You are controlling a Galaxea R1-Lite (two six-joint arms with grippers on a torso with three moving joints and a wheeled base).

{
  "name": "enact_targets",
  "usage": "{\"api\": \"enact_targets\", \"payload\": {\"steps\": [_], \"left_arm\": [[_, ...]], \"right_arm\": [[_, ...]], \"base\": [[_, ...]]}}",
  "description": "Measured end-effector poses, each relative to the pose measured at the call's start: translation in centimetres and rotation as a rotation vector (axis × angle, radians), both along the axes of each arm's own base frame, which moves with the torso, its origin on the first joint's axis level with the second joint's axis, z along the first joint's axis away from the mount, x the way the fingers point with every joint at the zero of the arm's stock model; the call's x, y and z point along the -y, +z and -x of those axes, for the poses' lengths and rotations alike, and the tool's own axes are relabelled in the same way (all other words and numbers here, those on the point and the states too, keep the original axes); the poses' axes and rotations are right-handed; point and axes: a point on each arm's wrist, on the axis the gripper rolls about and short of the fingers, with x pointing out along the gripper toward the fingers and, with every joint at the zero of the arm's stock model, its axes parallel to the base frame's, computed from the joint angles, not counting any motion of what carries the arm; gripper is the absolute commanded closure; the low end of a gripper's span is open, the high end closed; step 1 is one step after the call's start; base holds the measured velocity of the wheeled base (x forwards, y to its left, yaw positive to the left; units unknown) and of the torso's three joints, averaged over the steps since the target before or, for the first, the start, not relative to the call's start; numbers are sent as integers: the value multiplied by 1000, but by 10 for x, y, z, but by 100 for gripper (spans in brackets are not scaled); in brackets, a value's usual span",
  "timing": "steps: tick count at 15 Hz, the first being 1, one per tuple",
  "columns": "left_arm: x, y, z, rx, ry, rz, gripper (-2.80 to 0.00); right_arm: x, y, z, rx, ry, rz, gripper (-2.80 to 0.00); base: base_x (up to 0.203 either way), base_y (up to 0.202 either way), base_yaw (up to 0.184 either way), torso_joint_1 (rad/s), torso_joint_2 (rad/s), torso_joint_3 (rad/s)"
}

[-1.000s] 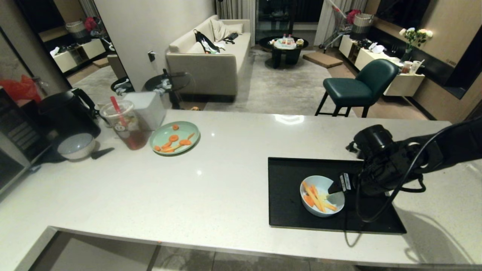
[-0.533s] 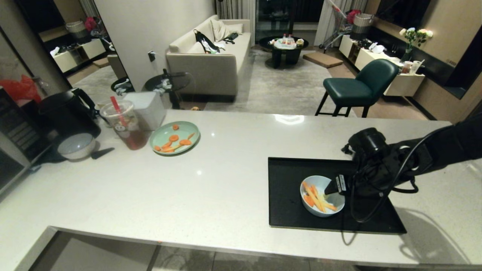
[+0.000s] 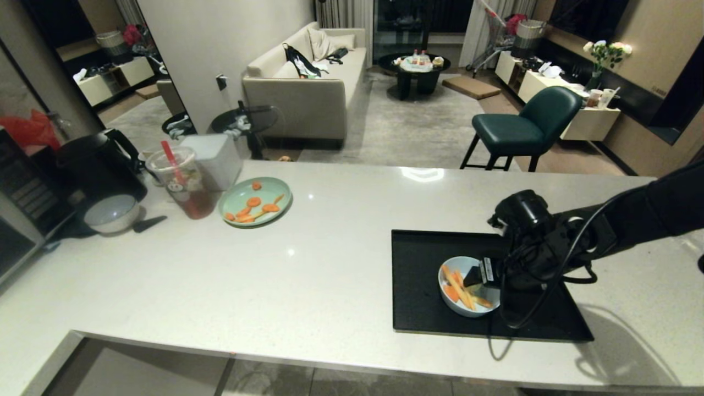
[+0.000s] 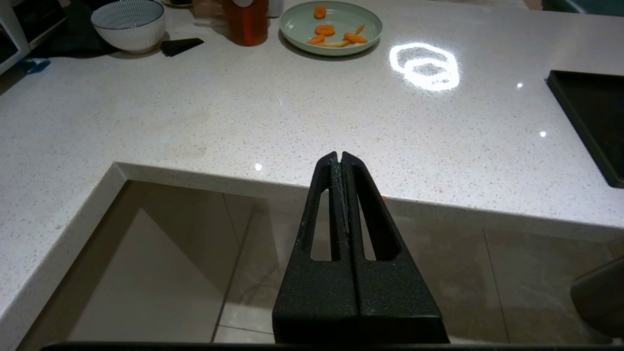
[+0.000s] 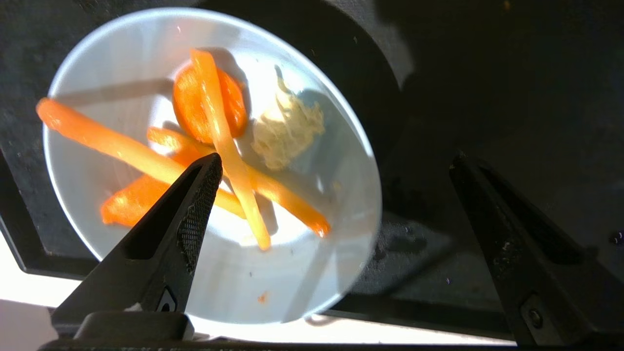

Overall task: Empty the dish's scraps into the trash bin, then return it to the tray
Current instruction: Pick up the bowl with leftover food

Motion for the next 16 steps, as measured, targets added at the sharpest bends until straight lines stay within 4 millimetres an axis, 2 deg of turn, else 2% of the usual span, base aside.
{"api": "enact_targets", "payload": {"steps": [8, 9, 16], "left_arm": [[0, 0, 0, 0, 1, 0, 0], [0, 0, 0, 0, 0, 0, 0], [0, 0, 0, 0, 0, 0, 0]], "right_arm": [[0, -5, -2, -3, -6, 9, -280], [0, -5, -2, -4, -6, 10, 0], [0, -7, -2, -4, -8, 12, 0]], "base": [[0, 0, 0, 0, 0, 0], [0, 0, 0, 0, 0, 0], [0, 0, 0, 0, 0, 0]]}}
